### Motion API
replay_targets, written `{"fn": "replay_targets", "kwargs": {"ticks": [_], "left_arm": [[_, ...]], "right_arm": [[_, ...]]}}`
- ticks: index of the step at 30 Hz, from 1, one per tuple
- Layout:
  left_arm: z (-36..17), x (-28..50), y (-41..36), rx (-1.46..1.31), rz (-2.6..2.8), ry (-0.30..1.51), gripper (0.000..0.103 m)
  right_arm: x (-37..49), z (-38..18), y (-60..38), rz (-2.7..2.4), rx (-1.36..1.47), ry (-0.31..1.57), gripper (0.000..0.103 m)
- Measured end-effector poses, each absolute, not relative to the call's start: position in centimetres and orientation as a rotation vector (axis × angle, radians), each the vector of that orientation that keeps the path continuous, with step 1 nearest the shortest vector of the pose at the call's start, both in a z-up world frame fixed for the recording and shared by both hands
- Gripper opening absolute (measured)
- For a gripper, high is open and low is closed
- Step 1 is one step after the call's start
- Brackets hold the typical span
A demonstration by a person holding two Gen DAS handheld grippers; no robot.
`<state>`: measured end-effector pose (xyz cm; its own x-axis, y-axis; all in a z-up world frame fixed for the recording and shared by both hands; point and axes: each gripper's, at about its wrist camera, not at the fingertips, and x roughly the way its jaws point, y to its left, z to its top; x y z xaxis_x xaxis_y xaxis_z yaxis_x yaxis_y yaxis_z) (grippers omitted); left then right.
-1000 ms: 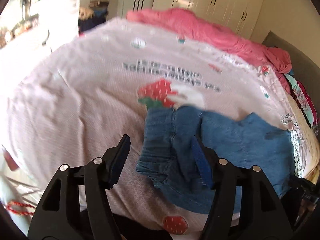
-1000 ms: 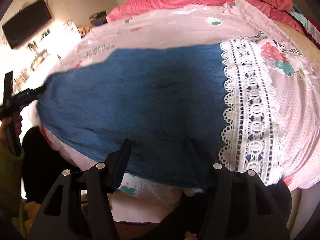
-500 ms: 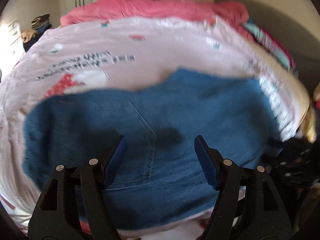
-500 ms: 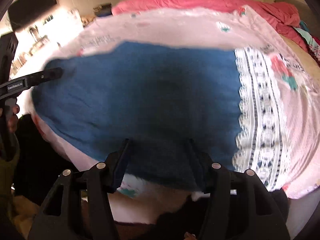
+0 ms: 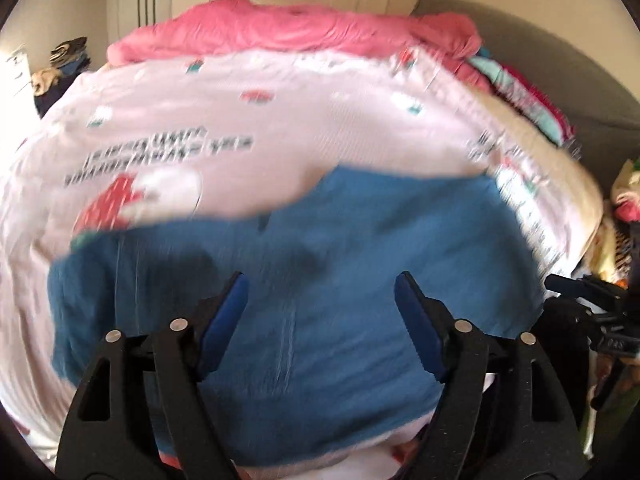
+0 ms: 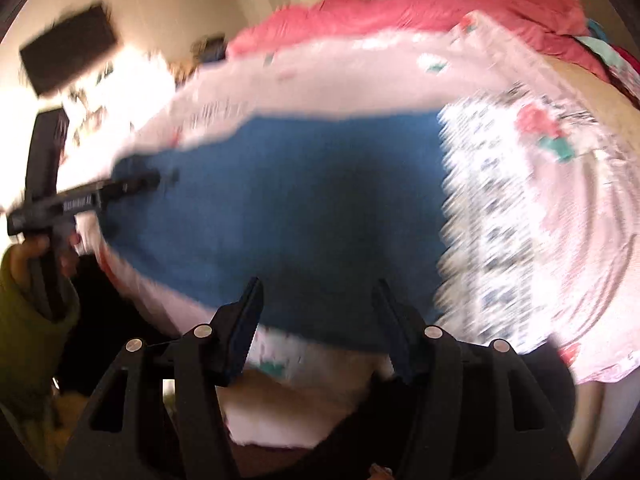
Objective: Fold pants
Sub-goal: 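Grasp the lace trim with the right gripper while the left gripper grasps the denim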
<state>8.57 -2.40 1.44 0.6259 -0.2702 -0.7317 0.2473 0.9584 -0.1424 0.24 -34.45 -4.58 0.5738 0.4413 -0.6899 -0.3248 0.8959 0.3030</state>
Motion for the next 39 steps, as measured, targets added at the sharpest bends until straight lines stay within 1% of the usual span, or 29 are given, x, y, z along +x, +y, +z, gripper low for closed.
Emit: {"fn": "replay_targets", "kwargs": {"ticks": [3,7,12,17,20,23,28,33,36,39], "left_arm": [[2.9,11.1,-3.2,-0.031,-0.306,0.821,0.069],[3.2,15.5,-4.9,0.0,-0.323,0.857,0.069],[1.8,19.4,-6.7,0.047,-0.351,0.899,0.069],[-0.7,20.0,-5.3,-0.023,-0.355,0.915,0.069],[-1.7,20.2,-5.1,-0.023,-0.378,0.942,0.069],[-1.8,20.3,-5.0,-0.026,-0.386,0.94,0.069],[-2.3,20.4,-4.9,-0.025,-0.378,0.943,0.069],[-3.4,20.9,-5.3,-0.023,-0.38,0.978,0.069],[-3.6,20.8,-5.8,0.001,-0.389,0.978,0.069],[-3.8,21.0,-6.1,0.001,-0.398,0.98,0.069]], "right_arm": [[2.2,-3.1,-37.3,0.36,0.169,0.805,0.055],[5.7,-2.4,-40.2,0.292,0.206,0.809,0.055],[11.2,-3.1,-42.1,0.261,0.256,0.849,0.054],[14.3,-4.2,-42.2,0.234,0.243,0.898,0.055],[16.2,-4.9,-42.4,0.217,0.251,0.925,0.052],[17.5,-5.8,-42.4,0.232,0.269,0.949,0.047],[17.7,-6.0,-40.7,0.285,0.212,0.949,0.026],[17.2,-5.8,-40.1,0.28,0.127,0.929,0.026],[17.7,-6.1,-40.4,0.26,0.116,0.933,0.034],[18.2,-6.8,-40.1,0.272,0.097,0.955,0.035]]}}
